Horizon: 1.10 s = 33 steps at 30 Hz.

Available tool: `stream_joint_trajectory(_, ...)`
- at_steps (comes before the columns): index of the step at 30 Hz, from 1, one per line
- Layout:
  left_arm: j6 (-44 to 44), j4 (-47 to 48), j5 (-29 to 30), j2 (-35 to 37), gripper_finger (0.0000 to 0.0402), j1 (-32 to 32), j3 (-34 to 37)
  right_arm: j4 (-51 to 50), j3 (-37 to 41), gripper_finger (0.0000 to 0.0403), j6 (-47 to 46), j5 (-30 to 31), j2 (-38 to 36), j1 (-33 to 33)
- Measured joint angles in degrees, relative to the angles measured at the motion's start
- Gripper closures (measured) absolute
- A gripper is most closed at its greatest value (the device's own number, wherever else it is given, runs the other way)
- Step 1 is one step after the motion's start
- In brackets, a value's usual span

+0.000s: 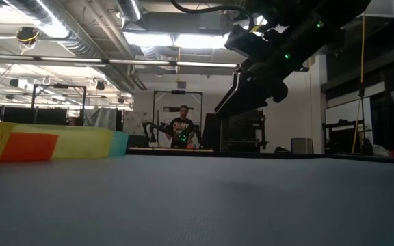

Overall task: Sort Halloween decoration
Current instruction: Put the purple witch hat toy into the yellow bin

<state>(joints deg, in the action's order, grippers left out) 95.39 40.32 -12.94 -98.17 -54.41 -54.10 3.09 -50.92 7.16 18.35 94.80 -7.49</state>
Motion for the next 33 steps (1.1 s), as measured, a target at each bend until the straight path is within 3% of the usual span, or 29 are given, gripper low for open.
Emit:
stream_joint_trajectory(13,0.0,0.0,-0.1,-0.1,0.0255,0.0,0.0,0.0,0.0,0.0148,0.2,0.0,0.0,0.0)
stream_joint_trajectory(33,0.1,-0.1,-1.6,-0.1,0.0364,0.0,0.0,0.0,0.0,0.0148,0.2,0.0,0.0,0.0)
